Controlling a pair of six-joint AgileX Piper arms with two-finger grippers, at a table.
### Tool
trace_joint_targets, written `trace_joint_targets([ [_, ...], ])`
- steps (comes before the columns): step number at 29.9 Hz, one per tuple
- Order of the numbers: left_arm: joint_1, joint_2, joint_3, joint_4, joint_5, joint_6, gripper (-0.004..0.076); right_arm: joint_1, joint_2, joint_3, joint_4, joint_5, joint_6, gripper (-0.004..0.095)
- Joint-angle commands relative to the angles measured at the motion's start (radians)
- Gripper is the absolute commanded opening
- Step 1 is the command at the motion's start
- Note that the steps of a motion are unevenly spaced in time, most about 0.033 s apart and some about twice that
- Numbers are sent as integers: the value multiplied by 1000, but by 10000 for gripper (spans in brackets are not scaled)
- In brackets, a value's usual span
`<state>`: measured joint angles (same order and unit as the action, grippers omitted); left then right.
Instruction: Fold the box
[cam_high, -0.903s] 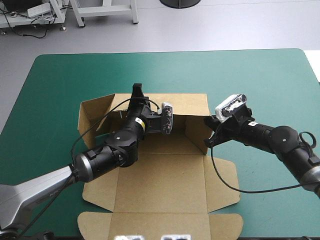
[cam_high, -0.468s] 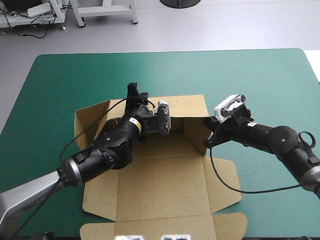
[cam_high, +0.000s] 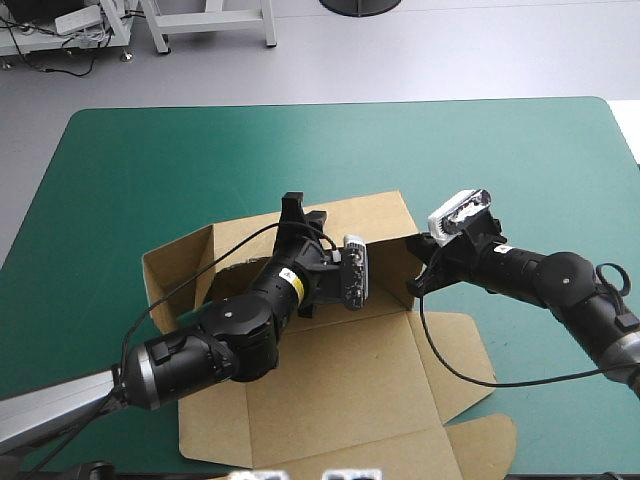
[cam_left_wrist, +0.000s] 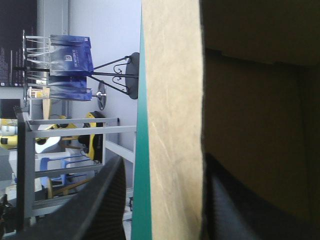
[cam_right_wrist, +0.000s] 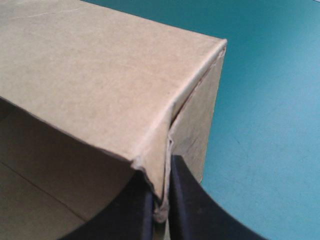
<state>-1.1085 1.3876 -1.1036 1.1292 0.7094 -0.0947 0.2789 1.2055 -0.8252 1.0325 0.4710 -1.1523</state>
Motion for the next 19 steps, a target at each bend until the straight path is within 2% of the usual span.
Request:
trace_joint_targets([
  [1, -32, -79, -29, -36, 35, -13, 334, 3, -19, -26, 13, -21, 0, -23],
  [7, -115, -159, -29, -167, 148, -13, 334, 3, -19, -26, 8, -36, 4, -23],
  [11, -161, -226, -40, -248, 143, -64, 334, 3, -19, -26, 1, -35, 14, -24],
  [15, -112, -265, -125, -446, 151, -112, 334, 3, -19, -26, -26, -17, 33, -24],
  [19, -23, -289, -204, -579, 135, -61, 334, 3, -19, -26, -26, -13, 35, -24],
])
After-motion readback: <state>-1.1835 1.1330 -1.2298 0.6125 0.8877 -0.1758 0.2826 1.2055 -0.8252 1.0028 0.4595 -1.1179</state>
